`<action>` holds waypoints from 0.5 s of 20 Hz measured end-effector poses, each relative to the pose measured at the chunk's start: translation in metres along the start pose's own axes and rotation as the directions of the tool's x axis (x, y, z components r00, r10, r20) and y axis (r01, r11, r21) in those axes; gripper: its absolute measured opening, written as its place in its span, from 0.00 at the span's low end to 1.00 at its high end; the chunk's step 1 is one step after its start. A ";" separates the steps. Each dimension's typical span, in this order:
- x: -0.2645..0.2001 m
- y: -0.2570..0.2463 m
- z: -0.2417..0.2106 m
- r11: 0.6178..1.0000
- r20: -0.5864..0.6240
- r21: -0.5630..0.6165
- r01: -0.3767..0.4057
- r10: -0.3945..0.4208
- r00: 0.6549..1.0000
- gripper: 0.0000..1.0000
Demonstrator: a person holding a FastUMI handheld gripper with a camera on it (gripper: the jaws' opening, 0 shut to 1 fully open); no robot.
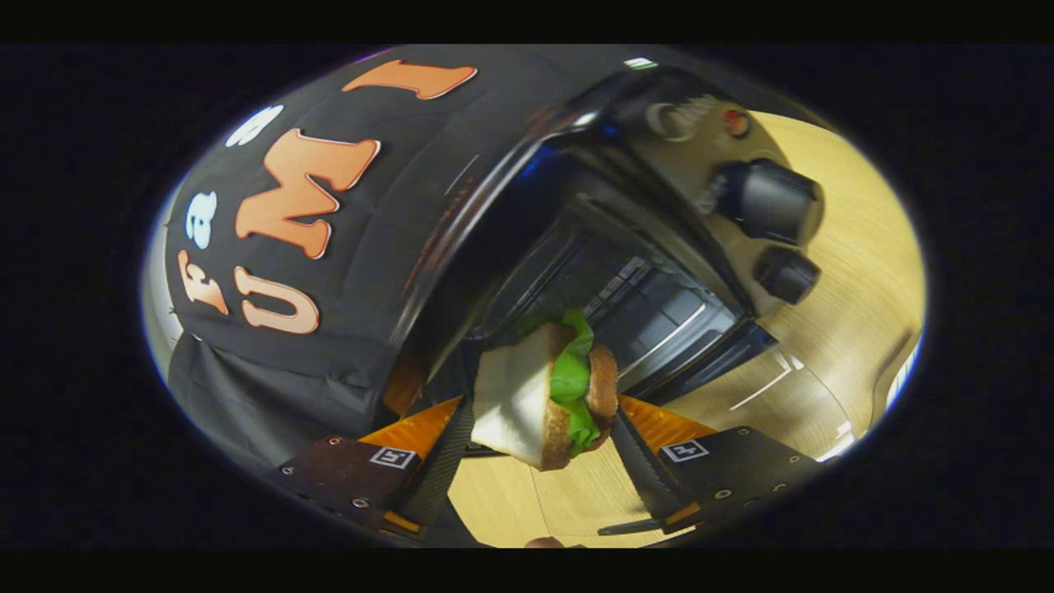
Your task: Open the toaster oven, put the food inside, and close the toaster oven door.
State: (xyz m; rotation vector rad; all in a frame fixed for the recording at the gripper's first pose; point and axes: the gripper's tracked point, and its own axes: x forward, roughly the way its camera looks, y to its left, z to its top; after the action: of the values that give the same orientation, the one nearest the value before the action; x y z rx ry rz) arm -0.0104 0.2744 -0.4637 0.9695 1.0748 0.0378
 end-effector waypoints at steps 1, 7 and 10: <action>0.003 0.000 -0.004 1.000 -0.014 -0.010 0.008 -0.009 1.000 0.93; 0.003 -0.011 -0.020 0.990 -0.076 -0.106 0.097 -0.105 0.992 0.97; -0.006 -0.007 -0.026 0.987 -0.108 -0.131 0.092 -0.106 0.988 0.98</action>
State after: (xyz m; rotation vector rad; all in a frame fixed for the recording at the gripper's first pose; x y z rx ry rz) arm -0.0359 0.2840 -0.4672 0.8071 1.2114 0.0795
